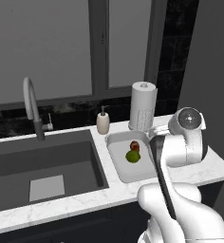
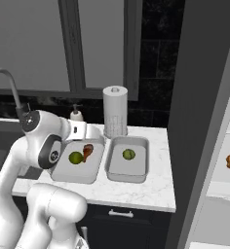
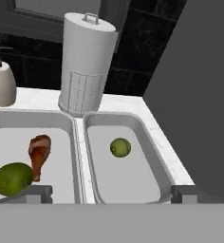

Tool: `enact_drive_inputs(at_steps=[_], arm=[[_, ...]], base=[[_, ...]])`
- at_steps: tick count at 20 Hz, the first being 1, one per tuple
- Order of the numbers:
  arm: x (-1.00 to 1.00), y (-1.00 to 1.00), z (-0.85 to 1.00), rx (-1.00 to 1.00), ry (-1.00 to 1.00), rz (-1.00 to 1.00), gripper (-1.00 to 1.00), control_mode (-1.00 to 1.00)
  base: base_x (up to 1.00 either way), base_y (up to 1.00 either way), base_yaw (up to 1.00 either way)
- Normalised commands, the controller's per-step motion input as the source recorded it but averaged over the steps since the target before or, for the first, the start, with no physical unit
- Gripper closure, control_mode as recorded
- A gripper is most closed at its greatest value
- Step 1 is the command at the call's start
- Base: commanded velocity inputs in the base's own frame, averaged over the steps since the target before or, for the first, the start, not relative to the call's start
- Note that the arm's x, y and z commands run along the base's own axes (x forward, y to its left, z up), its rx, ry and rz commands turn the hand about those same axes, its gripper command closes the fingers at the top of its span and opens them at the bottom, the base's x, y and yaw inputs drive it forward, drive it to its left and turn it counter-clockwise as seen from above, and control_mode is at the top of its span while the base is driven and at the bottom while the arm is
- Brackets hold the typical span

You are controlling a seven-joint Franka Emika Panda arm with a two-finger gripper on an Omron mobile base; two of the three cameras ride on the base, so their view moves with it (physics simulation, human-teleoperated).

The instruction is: Place one lime and one chicken drumstick in each tupperware on the nearby counter, to pack two identical lunches.

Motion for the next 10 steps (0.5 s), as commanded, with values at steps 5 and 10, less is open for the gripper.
enact_drive_inputs(at_steps=[5,10], arm=[[-0.73,0.29,0.85,0.35,0.09,-0.09,-1.00,-1.00],[-0.57,0.16,-0.15,0.21,0.14,0.10,-1.00,-1.00]], base=[[0.00,0.00,0.00],[0.00,0.00,0.00]])
